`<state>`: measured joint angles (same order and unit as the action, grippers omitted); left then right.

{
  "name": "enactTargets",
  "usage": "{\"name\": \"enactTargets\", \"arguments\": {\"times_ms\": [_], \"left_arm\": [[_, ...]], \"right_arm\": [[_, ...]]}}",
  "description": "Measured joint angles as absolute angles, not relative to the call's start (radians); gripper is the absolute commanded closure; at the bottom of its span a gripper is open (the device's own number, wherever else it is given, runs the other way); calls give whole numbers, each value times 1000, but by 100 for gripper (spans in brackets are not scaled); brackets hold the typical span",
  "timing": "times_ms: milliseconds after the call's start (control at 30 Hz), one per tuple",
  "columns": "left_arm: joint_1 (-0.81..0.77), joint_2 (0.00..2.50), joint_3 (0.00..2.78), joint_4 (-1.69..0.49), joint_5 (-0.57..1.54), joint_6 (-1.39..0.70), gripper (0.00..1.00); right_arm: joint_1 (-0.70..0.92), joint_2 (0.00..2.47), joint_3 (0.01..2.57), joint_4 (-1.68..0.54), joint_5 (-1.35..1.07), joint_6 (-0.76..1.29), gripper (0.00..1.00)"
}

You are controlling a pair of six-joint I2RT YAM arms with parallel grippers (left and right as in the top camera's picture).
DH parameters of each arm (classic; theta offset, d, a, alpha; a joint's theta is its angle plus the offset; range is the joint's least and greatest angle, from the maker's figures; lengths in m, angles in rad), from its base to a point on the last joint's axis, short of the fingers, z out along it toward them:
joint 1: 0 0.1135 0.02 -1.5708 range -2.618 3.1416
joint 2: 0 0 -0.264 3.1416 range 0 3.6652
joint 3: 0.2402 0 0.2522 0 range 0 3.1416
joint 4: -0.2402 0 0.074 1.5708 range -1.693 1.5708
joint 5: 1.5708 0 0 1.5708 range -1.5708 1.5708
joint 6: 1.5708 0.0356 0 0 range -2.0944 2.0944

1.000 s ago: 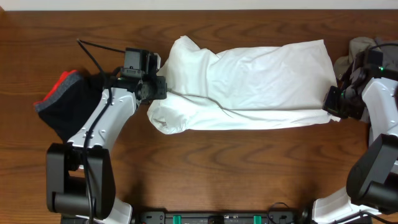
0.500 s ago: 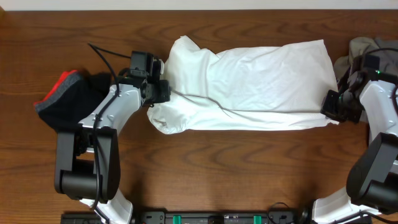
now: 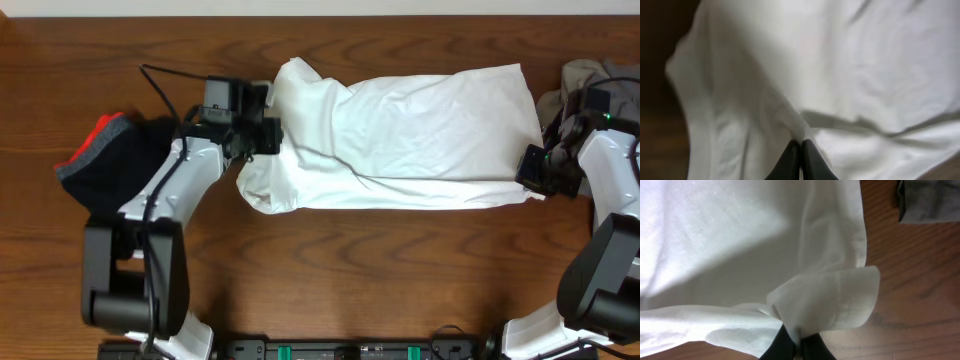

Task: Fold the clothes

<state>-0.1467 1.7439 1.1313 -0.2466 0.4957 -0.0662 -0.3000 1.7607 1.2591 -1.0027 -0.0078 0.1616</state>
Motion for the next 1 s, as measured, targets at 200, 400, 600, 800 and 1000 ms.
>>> {"name": "enactTargets", "arguments": {"times_ms": [200, 400, 600, 800, 1000], "left_arm": [[-147, 1692, 1132, -157, 609, -49, 94], [-147, 1693, 1132, -111, 681, 31, 94], [-147, 1693, 1132, -72, 636, 76, 94], [-147, 1702, 1132, -62, 572, 86, 91], [-147, 1715, 1132, -63, 549, 89, 83]], "right_arm": [[-300, 1761, 1259, -1001, -8, 162, 97], [-300, 1761, 1259, -1001, -8, 162, 97], [-300, 1761, 1259, -1001, -8, 162, 97], [-300, 1761, 1259, -1001, -8, 162, 97], [-300, 1761, 1259, -1002, -8, 162, 97]]}}
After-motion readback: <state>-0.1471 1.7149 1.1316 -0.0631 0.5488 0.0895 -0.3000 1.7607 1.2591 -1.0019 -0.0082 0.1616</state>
